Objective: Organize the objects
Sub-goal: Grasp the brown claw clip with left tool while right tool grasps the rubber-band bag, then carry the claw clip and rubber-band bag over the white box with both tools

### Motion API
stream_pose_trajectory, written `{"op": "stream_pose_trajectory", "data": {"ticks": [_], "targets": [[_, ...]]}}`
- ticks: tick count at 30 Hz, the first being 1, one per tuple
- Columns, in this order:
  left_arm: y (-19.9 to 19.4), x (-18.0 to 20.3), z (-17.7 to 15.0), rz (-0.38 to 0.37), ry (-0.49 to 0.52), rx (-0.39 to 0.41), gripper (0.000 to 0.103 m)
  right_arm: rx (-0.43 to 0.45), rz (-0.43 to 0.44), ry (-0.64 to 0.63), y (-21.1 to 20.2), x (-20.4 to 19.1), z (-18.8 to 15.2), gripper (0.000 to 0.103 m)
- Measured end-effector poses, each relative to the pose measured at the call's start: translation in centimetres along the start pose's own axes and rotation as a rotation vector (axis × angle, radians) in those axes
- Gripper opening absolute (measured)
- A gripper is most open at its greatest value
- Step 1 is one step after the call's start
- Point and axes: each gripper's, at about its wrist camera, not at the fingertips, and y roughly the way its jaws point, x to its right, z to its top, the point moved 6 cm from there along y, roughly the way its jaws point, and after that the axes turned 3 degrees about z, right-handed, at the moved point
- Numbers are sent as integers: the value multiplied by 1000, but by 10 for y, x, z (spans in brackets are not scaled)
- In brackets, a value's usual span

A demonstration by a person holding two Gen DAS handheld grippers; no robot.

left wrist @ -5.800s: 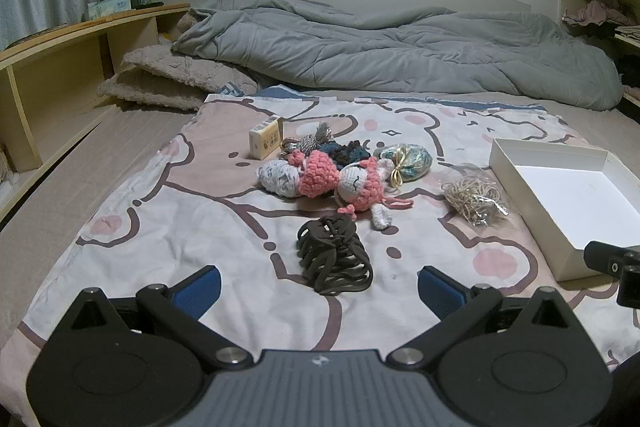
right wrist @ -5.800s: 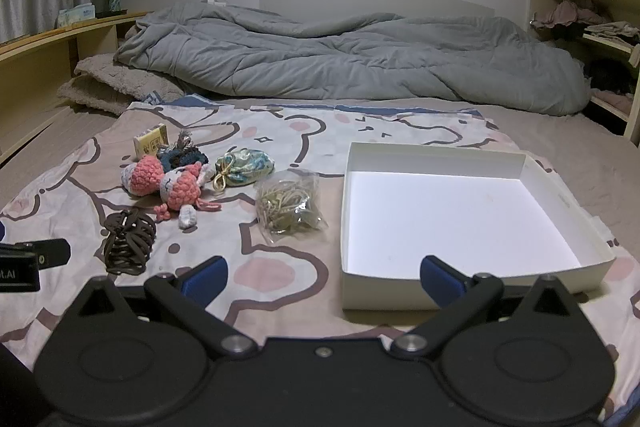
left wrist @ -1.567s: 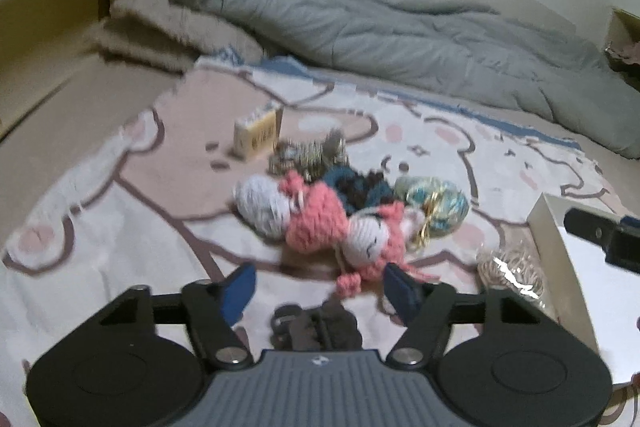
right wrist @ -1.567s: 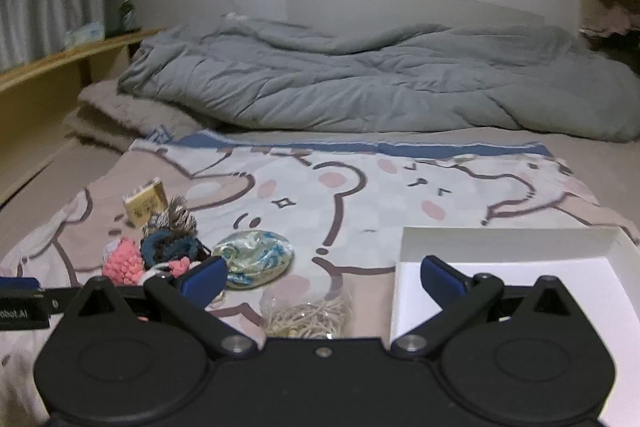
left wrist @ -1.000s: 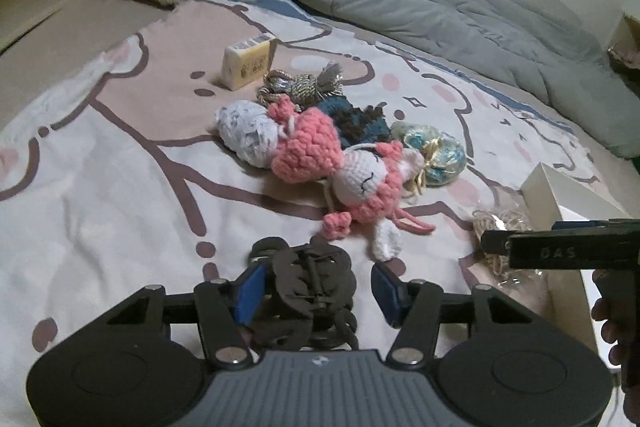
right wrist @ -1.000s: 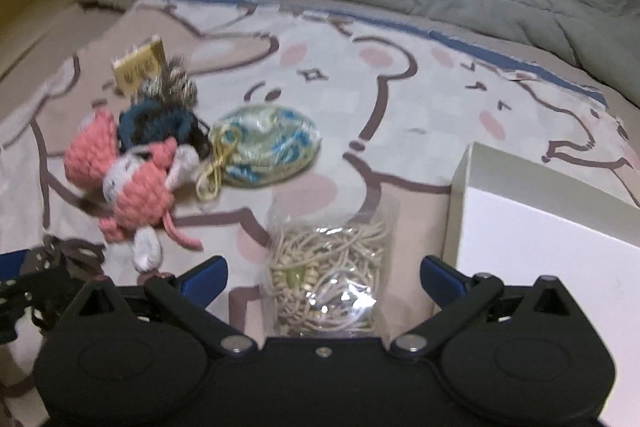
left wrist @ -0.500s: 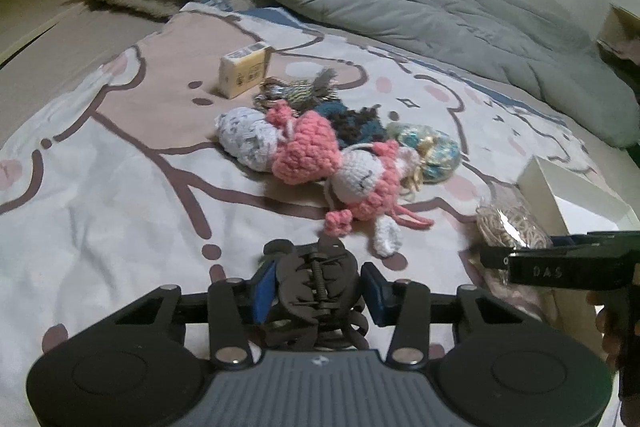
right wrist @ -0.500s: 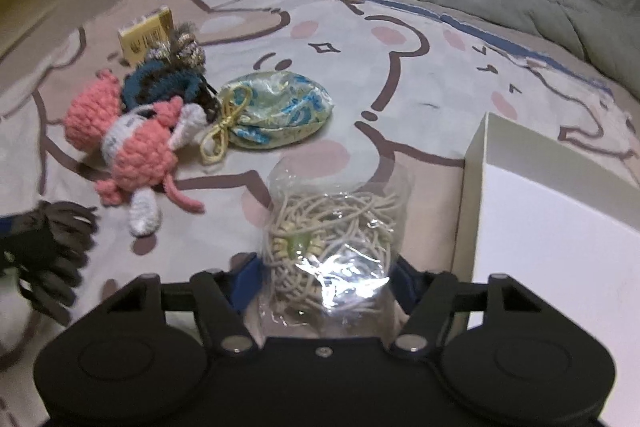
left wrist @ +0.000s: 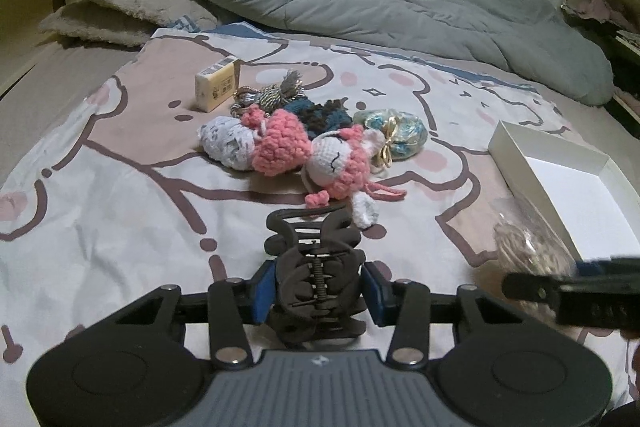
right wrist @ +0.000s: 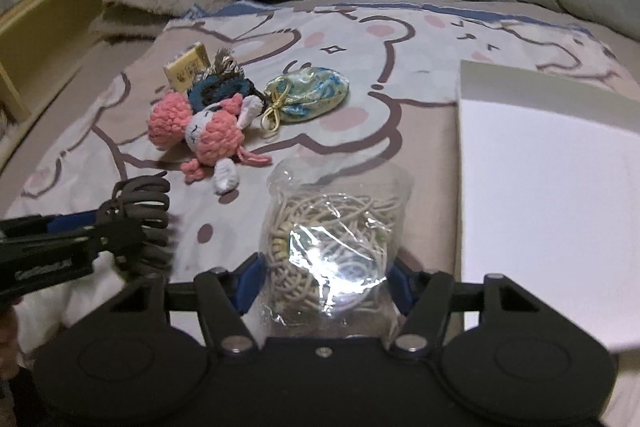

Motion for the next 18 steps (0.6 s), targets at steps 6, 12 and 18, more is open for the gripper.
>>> {"op": "stream_pose_trajectory", "data": {"ticks": [6,12,18], "targets": [[-6,-2,-3,9,-39,23,46,33,-30,35,-10,0,-20,64],[-20,6,-2,-56,-59,47,46,78,-13,66,-20,-1,-23,63],[-18,23,-15,-91,26,-20,47,76,-11,49,-23,-5,-25,63]]}}
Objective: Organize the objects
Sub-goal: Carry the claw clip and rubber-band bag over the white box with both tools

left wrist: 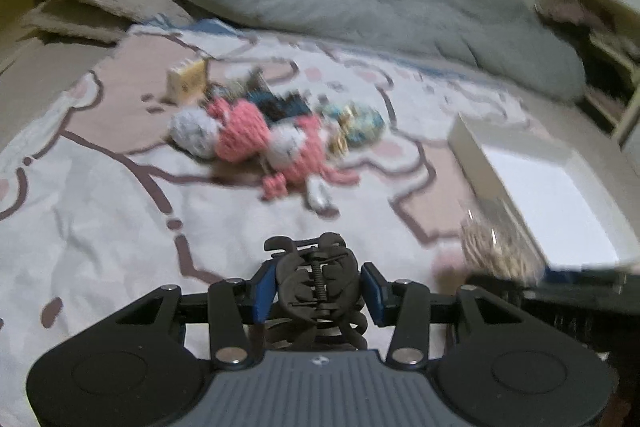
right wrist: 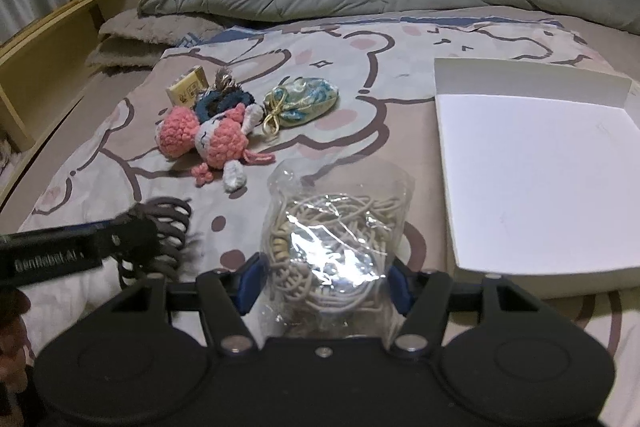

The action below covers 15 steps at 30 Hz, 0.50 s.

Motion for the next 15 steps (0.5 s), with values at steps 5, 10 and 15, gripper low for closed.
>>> {"op": "stream_pose_trajectory", "data": {"ticks": [5,10,15], "targets": [[4,4,-10,86,3,-2,48,-16,-6,7,4,0,-7,63],[5,4,-18,121,-27,-13,48,-22,-14,11,7,0,-13,63],[4,4,-15,141,-53,10,47,-21,-12,13,8,2,-15,63]]}}
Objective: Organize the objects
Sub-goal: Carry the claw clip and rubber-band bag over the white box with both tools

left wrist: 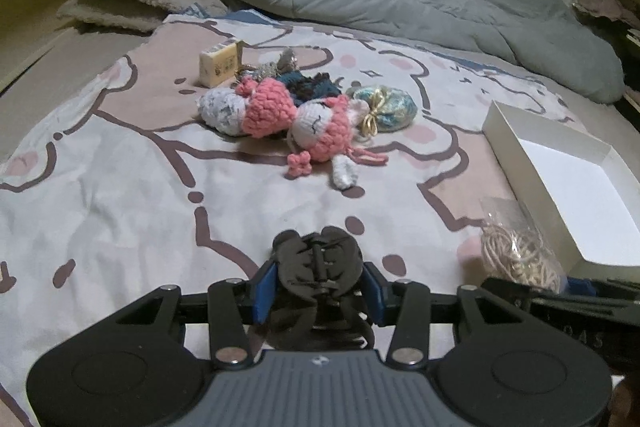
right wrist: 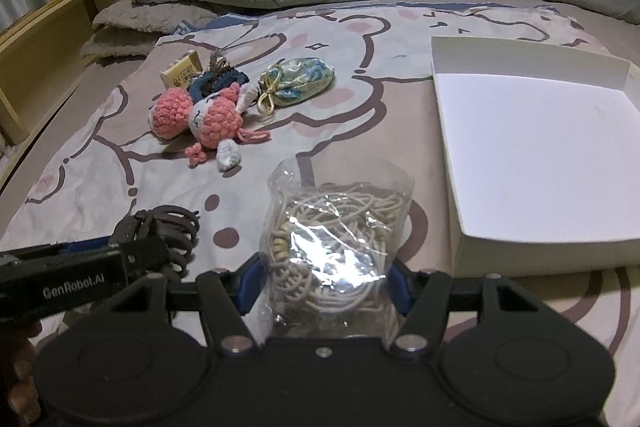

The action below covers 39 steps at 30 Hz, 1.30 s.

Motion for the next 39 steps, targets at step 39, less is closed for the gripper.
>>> {"op": "stream_pose_trajectory", "data": {"ticks": [39], "targets": [[1,177,135,-292,78,177,45,182,-114,-7,-60,134,132,63]]}}
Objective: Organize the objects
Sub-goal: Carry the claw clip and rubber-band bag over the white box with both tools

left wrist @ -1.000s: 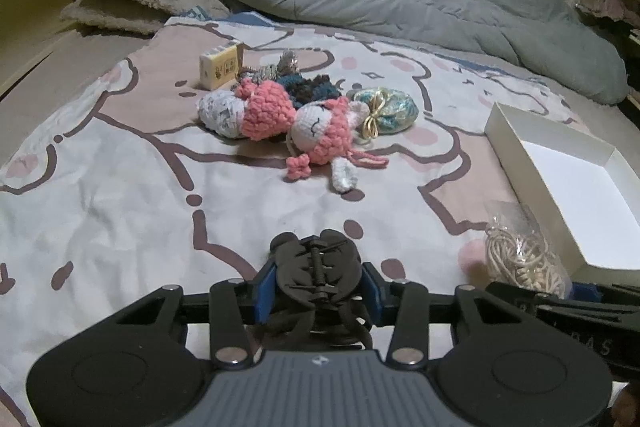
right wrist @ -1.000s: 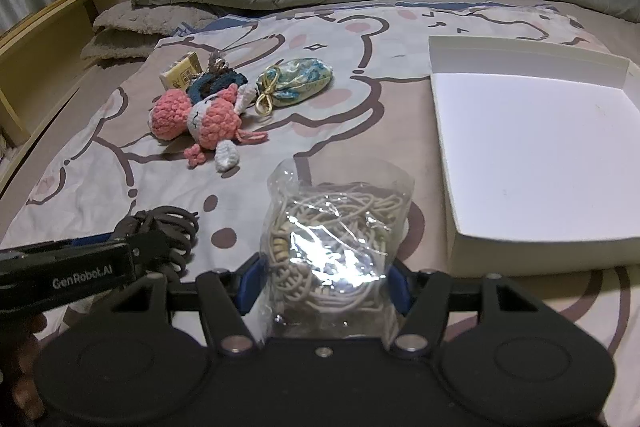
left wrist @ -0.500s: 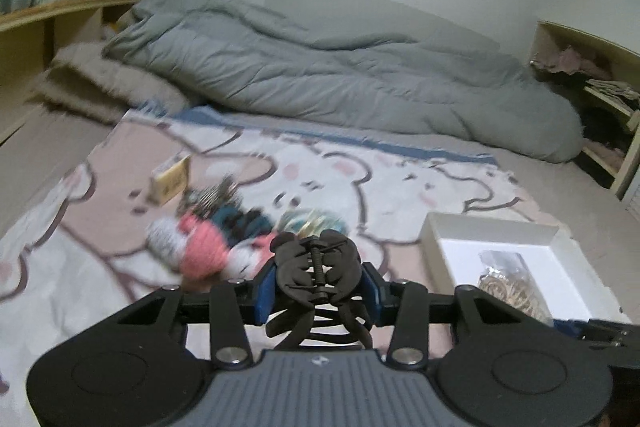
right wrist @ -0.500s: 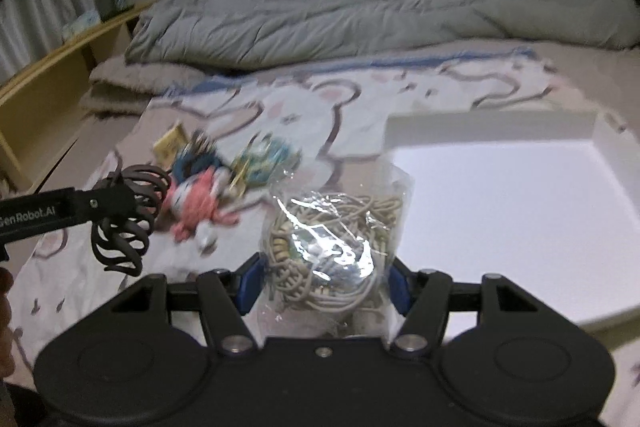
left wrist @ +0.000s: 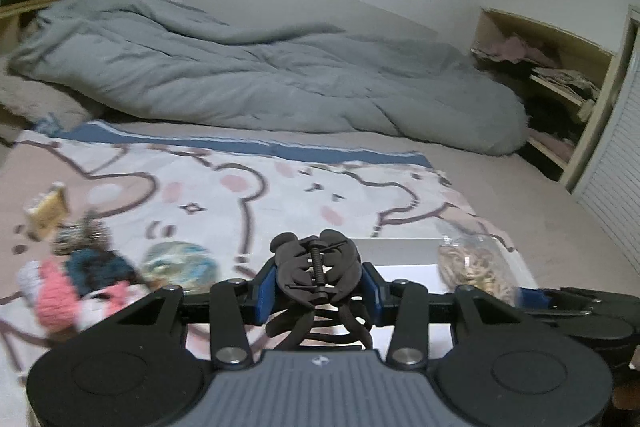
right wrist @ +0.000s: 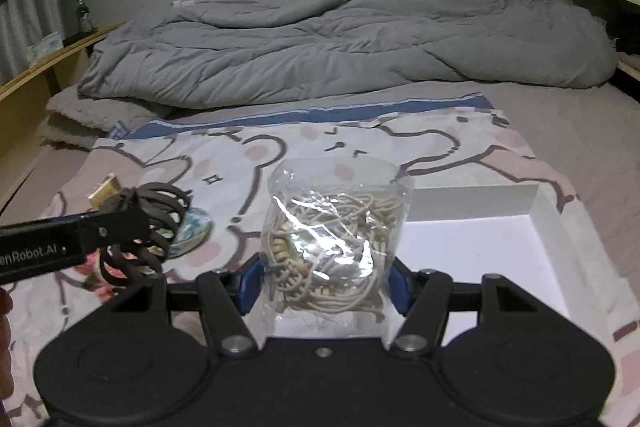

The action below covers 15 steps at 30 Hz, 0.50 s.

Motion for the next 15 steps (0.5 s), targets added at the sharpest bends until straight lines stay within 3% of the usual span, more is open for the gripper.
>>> {"op": "stream_pose_trajectory", "data": {"ticks": [8,15], "targets": [[61,39,5,-85,-37,-62,45,-62,-40,8,36,41,9,63],[105,47,-1,-68,-40,-120,45,-120,-49,24,72,65,4,63]]}}
